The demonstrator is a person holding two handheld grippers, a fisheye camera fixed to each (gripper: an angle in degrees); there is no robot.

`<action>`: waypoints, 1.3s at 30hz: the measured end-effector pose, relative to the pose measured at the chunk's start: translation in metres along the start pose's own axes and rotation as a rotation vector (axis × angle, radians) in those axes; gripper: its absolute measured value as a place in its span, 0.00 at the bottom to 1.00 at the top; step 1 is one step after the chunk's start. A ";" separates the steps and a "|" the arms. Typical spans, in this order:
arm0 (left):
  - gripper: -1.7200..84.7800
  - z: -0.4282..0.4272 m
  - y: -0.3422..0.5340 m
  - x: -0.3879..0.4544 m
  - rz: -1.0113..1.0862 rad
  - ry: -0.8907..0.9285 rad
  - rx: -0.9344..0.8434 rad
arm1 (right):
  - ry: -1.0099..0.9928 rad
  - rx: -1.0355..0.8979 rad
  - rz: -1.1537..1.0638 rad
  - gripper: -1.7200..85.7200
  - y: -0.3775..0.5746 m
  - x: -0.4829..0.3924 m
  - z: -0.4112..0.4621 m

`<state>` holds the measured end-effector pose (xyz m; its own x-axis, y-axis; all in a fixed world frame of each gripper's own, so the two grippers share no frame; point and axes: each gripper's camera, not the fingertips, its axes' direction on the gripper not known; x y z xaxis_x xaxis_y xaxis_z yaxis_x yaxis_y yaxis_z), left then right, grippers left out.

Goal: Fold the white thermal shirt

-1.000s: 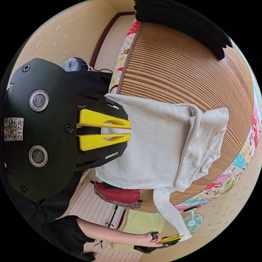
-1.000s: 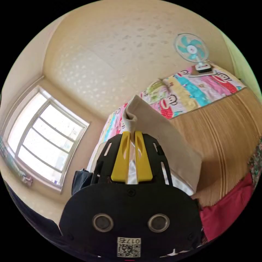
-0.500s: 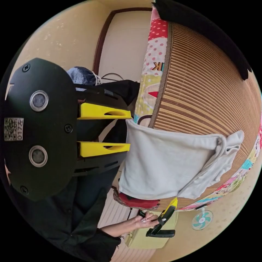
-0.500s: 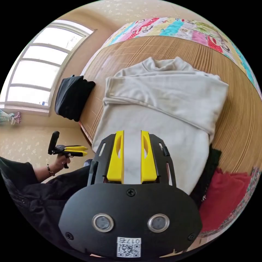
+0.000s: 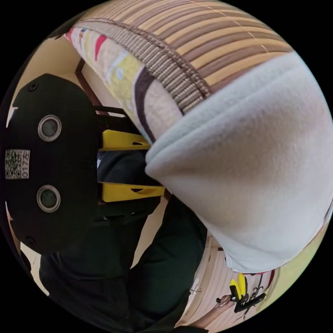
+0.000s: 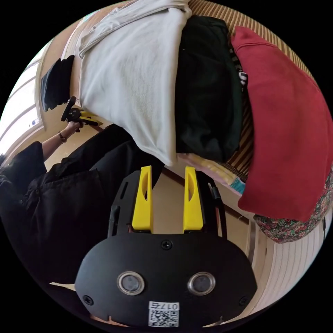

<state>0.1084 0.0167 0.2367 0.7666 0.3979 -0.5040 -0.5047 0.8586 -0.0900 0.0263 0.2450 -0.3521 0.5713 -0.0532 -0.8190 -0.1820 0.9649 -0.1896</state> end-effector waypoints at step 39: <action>0.11 -0.298 -0.002 -0.173 -0.557 1.189 1.308 | -0.870 0.960 0.301 0.05 -0.188 0.004 -0.217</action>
<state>-0.1410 -0.1501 0.0684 -0.2237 0.1052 -0.9690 0.7113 0.6973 -0.0885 -0.1104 0.0079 -0.4374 0.9963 0.0264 -0.0823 0.0374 0.7265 0.6862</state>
